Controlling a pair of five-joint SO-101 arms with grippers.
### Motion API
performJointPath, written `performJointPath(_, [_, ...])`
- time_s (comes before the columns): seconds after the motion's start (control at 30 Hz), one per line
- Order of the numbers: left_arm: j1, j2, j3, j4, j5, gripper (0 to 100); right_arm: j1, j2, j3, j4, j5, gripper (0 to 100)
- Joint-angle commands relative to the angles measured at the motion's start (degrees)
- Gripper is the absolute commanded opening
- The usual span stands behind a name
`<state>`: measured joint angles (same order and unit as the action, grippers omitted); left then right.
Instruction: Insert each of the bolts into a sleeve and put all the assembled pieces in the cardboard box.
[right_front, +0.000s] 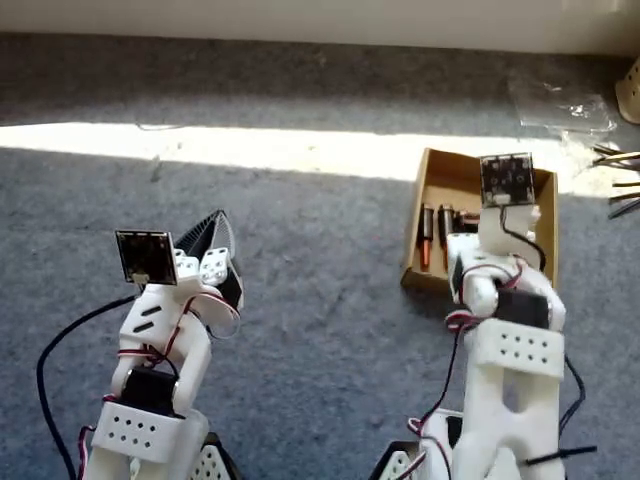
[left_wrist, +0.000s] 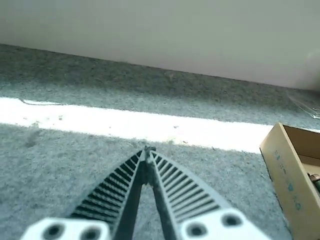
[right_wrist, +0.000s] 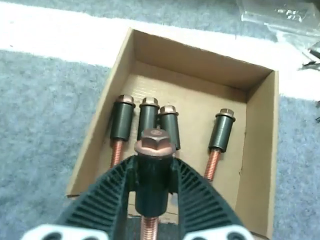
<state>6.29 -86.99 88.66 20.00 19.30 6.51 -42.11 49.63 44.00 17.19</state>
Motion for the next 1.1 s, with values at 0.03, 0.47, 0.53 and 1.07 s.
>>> performJointPath(0.03, [-0.7, -0.7, -0.5, -1.3, 0.1, 1, 5.0, 15.6, -14.1, -0.4, 0.6, 0.4])
performJointPath(0.47, [-0.7, -0.7, -0.4, -1.3, -5.8, 1, 6.8, 51.8, -37.9, -0.2, 0.6, 0.4])
performJointPath(0.53, [-0.7, -0.7, -0.4, -1.3, -5.8, 1, 6.8, 54.7, -41.1, 0.0, 0.6, 0.4])
performJointPath(1.07, [-0.6, -0.7, -0.4, -1.3, -5.9, 1, 6.6, 57.3, -44.6, 0.0, 0.6, 17.6])
